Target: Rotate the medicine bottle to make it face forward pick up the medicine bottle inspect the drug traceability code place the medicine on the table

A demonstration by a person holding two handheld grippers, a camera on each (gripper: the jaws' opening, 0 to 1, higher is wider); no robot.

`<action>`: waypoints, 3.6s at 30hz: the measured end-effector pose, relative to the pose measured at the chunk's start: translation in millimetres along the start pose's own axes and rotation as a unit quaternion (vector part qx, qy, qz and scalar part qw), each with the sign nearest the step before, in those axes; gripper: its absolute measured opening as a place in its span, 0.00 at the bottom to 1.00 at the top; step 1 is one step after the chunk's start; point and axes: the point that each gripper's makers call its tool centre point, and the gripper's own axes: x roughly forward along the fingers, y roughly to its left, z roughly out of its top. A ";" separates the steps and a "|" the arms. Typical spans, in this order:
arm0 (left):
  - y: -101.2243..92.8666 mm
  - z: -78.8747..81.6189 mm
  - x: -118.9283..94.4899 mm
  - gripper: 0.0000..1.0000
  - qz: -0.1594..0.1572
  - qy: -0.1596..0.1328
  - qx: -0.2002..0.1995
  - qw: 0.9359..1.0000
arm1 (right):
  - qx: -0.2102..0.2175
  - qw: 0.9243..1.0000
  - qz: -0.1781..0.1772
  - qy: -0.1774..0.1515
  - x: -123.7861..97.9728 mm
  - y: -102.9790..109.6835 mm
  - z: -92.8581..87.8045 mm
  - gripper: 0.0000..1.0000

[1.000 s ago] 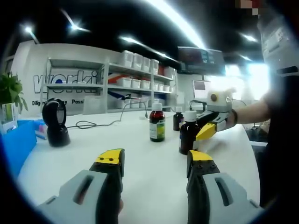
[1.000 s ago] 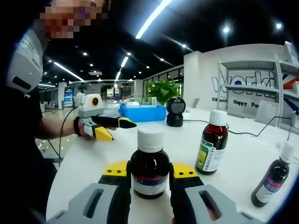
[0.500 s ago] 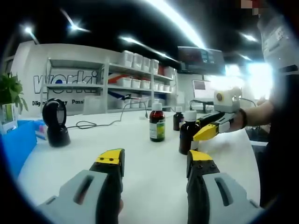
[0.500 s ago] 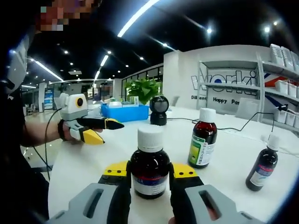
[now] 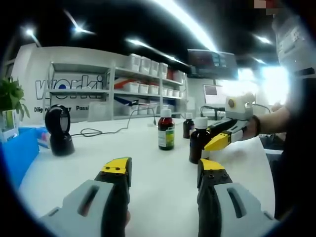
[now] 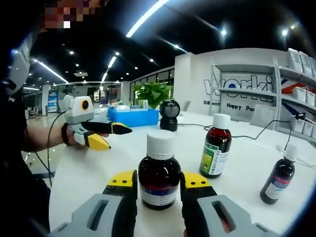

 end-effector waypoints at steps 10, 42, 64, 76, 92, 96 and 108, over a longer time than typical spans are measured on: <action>0.2 0.1 0.1 0.44 0.000 -0.001 -0.001 1.000 | 0.017 1.000 -0.010 -0.009 0.6 -1.6 -0.1 0.29; -1.0 3.4 -1.6 0.45 -0.001 -0.008 0.000 1.000 | 0.005 0.998 -0.016 -0.059 35.2 -10.3 72.9 0.27; 2.9 4.3 -2.8 0.45 0.002 -0.011 -0.014 1.000 | 0.007 0.999 -0.018 -0.039 115.2 -16.5 52.4 0.27; 4.4 4.2 -1.9 0.45 0.001 -0.011 -0.021 1.000 | 0.005 0.999 -0.029 -0.017 129.7 -23.6 34.6 0.27; 5.4 3.3 -1.9 0.45 0.004 -0.008 -0.014 1.000 | 0.022 0.999 -0.028 -0.021 134.3 -22.6 28.3 0.27; 6.0 2.1 -1.5 0.45 0.007 -0.005 -0.012 1.000 | 0.023 0.999 -0.023 -0.018 134.2 -22.0 27.9 0.27; 9.2 1.1 -1.1 0.45 0.014 -0.002 -0.011 1.000 | 0.033 0.999 -0.008 -0.005 134.5 -21.4 23.7 0.28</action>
